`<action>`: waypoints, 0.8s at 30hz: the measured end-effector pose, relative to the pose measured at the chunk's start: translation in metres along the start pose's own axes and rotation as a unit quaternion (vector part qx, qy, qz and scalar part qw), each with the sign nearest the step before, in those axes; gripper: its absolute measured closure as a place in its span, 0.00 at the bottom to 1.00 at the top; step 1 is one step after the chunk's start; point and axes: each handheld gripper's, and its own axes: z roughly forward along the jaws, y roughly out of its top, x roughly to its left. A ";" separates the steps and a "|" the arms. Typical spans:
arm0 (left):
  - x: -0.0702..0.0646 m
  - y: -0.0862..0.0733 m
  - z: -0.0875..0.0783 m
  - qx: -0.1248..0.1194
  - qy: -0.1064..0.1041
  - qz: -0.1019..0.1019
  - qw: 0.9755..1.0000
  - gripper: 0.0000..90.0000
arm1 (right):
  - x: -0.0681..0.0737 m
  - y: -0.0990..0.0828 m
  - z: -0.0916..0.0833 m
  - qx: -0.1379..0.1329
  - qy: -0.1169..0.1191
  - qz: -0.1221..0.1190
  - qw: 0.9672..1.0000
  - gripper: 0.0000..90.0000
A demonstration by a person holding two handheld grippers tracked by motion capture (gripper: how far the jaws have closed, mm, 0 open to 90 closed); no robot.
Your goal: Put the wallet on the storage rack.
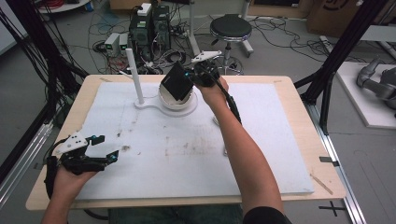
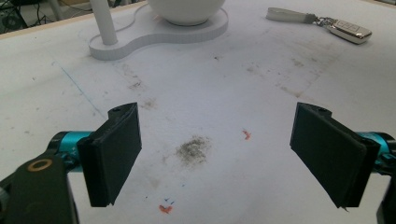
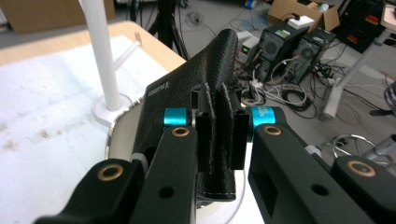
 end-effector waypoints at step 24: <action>-0.001 0.000 0.002 -0.001 -0.004 0.000 1.000 0.18 | 0.006 -0.018 0.020 0.048 -0.008 0.030 0.998 0.50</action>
